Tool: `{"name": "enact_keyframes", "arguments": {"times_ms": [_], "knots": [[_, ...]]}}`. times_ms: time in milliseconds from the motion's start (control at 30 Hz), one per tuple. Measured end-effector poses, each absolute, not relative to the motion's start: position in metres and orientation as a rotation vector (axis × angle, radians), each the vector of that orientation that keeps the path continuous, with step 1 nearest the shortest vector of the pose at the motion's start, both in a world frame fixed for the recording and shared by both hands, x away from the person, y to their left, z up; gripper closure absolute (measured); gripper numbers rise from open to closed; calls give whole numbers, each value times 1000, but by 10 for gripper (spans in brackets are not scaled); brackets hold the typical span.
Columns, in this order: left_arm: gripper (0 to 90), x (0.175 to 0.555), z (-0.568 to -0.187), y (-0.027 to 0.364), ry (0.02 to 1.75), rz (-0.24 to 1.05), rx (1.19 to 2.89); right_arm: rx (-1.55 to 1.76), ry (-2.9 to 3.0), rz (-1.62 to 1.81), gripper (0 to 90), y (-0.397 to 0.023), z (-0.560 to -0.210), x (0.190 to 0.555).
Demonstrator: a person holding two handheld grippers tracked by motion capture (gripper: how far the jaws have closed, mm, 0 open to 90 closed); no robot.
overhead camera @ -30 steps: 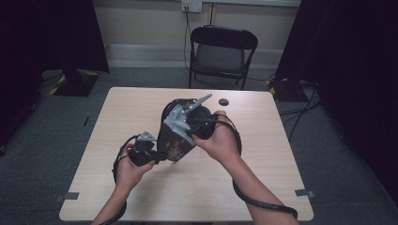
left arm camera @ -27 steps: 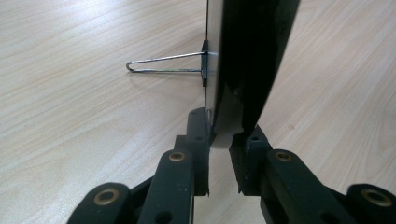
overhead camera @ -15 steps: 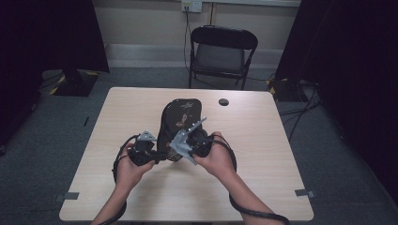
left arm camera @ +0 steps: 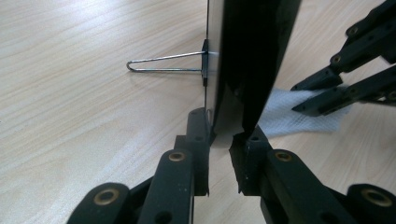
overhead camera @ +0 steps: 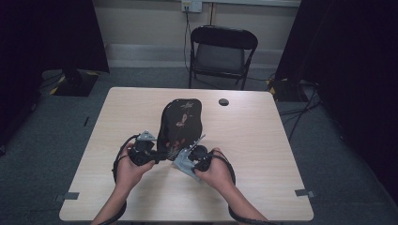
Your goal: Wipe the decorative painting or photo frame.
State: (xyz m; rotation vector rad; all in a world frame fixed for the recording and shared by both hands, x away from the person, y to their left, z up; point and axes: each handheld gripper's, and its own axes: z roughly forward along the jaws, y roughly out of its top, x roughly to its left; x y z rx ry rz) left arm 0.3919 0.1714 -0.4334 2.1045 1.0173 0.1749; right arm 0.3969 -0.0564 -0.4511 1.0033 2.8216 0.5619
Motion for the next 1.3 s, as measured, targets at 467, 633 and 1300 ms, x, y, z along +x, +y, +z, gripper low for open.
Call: {"name": "enact_keyframes", "arguments": {"times_ms": [467, 633, 1300], "knots": [[784, 393, -432, 169, 1017, 174, 2116, 967, 2750, 666, 816, -75, -398, 391], [784, 393, -432, 169, 1015, 176, 2116, 915, 2669, 720, 816, -80, -348, 390], [784, 392, -433, 169, 1018, 172, 2109, 796, 2600, 753, 815, -50, -301, 393]]}}
